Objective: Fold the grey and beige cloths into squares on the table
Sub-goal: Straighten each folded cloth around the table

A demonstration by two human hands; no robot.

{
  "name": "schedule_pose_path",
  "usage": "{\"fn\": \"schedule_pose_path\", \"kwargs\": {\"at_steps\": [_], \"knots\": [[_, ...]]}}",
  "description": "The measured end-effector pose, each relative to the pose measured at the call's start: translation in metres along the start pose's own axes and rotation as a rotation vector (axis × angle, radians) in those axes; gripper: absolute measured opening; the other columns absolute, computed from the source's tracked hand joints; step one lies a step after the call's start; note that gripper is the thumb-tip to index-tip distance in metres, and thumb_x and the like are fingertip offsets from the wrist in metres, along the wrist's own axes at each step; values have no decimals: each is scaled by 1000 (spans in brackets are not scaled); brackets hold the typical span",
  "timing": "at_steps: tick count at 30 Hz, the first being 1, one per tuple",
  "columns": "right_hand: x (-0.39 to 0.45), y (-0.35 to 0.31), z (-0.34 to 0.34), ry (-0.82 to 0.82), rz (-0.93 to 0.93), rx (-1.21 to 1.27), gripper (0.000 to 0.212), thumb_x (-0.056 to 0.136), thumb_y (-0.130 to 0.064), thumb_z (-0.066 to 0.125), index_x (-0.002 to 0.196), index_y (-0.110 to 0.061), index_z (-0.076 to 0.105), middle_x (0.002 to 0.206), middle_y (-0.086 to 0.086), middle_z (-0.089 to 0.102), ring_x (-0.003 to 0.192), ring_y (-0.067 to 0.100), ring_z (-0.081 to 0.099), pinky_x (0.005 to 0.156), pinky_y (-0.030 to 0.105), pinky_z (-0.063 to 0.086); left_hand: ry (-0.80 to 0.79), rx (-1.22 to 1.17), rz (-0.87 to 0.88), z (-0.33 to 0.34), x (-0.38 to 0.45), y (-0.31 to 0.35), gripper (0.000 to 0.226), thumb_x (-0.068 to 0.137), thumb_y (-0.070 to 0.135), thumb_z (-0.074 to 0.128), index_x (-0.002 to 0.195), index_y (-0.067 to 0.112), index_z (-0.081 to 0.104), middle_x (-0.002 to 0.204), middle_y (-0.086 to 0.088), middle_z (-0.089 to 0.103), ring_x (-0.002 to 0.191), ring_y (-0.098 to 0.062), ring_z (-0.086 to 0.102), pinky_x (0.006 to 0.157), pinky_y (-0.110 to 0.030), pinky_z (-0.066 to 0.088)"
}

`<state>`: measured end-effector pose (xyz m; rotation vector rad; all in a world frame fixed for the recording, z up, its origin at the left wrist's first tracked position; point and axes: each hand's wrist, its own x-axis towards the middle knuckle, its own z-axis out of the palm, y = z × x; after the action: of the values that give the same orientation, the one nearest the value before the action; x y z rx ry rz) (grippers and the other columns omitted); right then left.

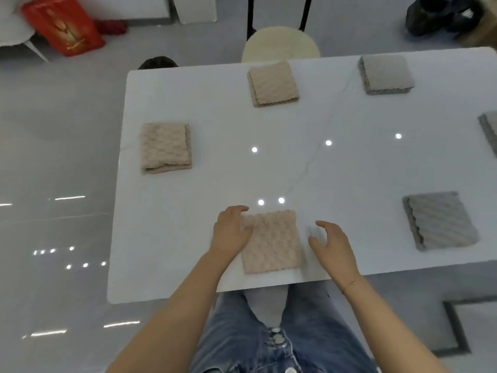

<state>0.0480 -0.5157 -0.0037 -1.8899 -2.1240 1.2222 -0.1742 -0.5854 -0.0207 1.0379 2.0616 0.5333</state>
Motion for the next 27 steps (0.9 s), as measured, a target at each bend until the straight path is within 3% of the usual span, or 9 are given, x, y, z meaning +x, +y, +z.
{"fn": "schedule_pose_path", "kwargs": {"at_steps": [3, 8, 12, 14, 18, 21, 24, 27], "knots": [[-10, -6, 16, -13, 112, 84, 50, 92, -24, 59, 138, -14, 44, 139, 3, 45, 124, 17, 45, 103, 28, 36, -127, 76, 25, -2, 16, -1, 52, 87, 25, 59, 136, 20, 44, 141, 2, 43, 129, -19, 38, 102, -27, 28], [-14, -9, 37, -99, 279, 207, 52, 88, -25, 63, 135, -10, 45, 128, 5, 48, 104, 13, 48, 87, 23, 39, -251, 199, -29, 1, 35, -6, 54, 81, 42, 64, 130, 24, 48, 127, 3, 53, 119, -18, 48, 98, -32, 39], [-3, -9, 41, -117, 326, 303, 50, 85, -23, 67, 130, -10, 49, 117, 5, 51, 98, 16, 52, 81, 23, 39, -360, 143, -94, -3, 42, -7, 35, 83, 38, 66, 108, 13, 61, 106, -3, 61, 100, -21, 57, 75, -25, 44], [3, -10, 40, -144, 363, 398, 47, 85, -23, 68, 126, -10, 50, 117, 6, 53, 99, 17, 53, 79, 22, 42, -385, -8, -135, -7, 41, -5, 31, 84, 35, 67, 96, 6, 63, 96, -7, 62, 92, -22, 59, 69, -24, 42], [15, -8, 34, -183, 424, 529, 44, 85, -30, 67, 123, -12, 54, 119, 4, 57, 104, 17, 56, 84, 26, 46, -364, -411, -187, -23, 28, 10, 33, 83, 34, 70, 103, 8, 65, 104, -10, 68, 93, -20, 65, 74, -20, 51], [18, -10, 27, -220, 450, 654, 40, 87, -32, 66, 120, -12, 58, 114, 4, 61, 96, 16, 58, 75, 24, 48, -320, -600, -204, -38, 21, 28, 33, 84, 33, 70, 108, 10, 64, 105, -6, 70, 92, -15, 68, 73, -17, 53], [20, -17, 22, -302, 490, 761, 39, 87, -38, 65, 116, -11, 61, 114, 8, 62, 98, 20, 58, 86, 33, 51, -251, -732, -178, -49, 17, 41, 30, 85, 26, 70, 107, 7, 61, 101, -5, 69, 88, -13, 68, 71, -21, 53], [23, -27, 20, -421, 477, 1055, 34, 87, -39, 63, 114, -17, 62, 120, 3, 59, 114, 19, 54, 102, 41, 45, -223, -1066, -203, -55, 13, 50, 33, 87, 18, 67, 116, 7, 59, 111, -8, 70, 100, -19, 68, 80, -30, 55]]}}
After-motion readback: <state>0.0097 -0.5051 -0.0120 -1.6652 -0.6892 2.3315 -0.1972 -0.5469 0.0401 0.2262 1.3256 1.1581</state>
